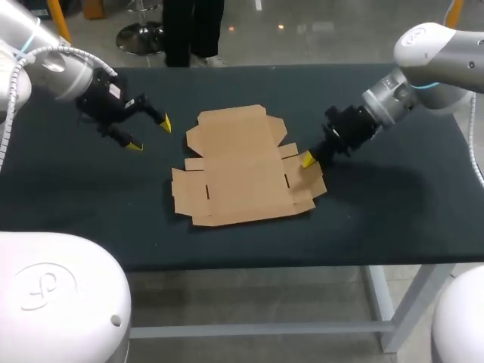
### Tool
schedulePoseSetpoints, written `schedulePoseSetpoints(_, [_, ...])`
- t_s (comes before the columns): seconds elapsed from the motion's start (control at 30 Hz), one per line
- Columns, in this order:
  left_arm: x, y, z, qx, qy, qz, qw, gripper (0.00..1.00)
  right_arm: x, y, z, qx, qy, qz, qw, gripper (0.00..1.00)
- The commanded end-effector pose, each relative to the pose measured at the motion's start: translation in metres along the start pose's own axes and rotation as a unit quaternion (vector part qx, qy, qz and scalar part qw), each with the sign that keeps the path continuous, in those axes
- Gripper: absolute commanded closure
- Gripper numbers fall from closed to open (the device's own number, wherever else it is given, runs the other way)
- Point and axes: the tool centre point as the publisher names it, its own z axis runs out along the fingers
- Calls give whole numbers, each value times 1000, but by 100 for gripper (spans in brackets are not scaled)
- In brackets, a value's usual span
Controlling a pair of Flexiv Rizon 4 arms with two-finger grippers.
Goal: Assemble the packaging by folding the flat box into shape, placing the metal phone stand inside, and closing the box properly
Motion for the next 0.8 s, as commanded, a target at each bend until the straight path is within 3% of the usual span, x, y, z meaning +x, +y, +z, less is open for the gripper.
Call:
schedulePoseSetpoints(0.03, [1, 0, 2, -1, -1, -1, 1000, 0, 1, -10, 5, -22, 2, 12, 1000, 100])
schedulePoseSetpoints(0.2, [1, 0, 4, -5, 1, 0, 1000, 0, 6, -14, 8, -50, 7, 26, 998, 100])
schedulePoseSetpoints(0.8, [-3, 3, 1, -6, 7, 3, 1000, 0, 18, -19, 16, -65, 14, 35, 997, 100])
